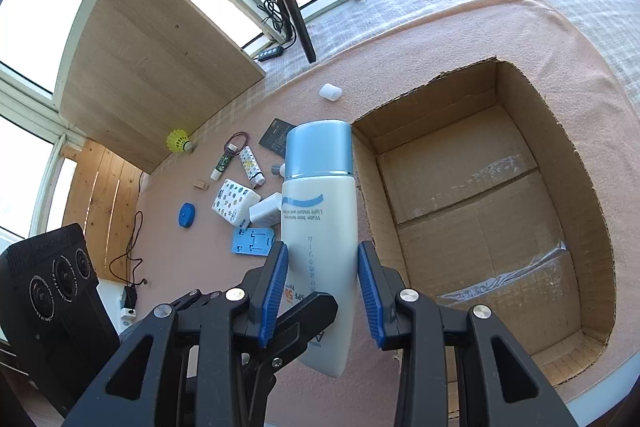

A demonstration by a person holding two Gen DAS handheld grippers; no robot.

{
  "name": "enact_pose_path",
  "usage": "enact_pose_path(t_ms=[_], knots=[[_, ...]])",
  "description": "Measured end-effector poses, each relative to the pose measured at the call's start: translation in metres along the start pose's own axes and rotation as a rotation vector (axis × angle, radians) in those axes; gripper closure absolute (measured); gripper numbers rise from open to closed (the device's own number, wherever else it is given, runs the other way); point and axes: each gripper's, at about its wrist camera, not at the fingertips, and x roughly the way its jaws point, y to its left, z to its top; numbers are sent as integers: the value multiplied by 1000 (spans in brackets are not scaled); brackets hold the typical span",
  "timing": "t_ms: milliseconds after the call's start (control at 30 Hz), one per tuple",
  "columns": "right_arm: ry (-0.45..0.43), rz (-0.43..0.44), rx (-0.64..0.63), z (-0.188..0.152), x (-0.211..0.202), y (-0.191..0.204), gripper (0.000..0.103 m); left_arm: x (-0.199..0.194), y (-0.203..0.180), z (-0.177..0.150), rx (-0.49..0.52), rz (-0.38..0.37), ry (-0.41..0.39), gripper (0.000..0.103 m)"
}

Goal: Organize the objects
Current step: 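Carry the AQUA bottle with the right tool into the cardboard box and release, then move the right tool back to the Vinda tissue pack and grasp it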

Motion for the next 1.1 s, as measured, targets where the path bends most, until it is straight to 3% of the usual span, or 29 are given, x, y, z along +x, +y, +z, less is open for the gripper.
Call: enact_pose_path(t_ms=[400, 467, 533, 600, 833, 1100], knots=[[-12, -26, 23, 0, -14, -45, 70, 39, -38, 0, 57, -3, 51, 56], [-14, -36, 9, 0, -14, -44, 67, 41, -38, -1, 61, 17, 56, 38], [-30, -78, -5, -1, -16, -42, 47, 38, -30, -2, 53, 42, 47, 34], [-57, -105, -20, 0, -19, -41, 42, 34, -24, -2, 41, 49, 46, 34], [-74, -113, -27, 1, -16, -32, 42, 8, 9, -7, -3, 95, 23, 34], [-116, -115, -22, -16, -11, 6, 42, -31, 80, -3, -69, 142, 5, 34]])
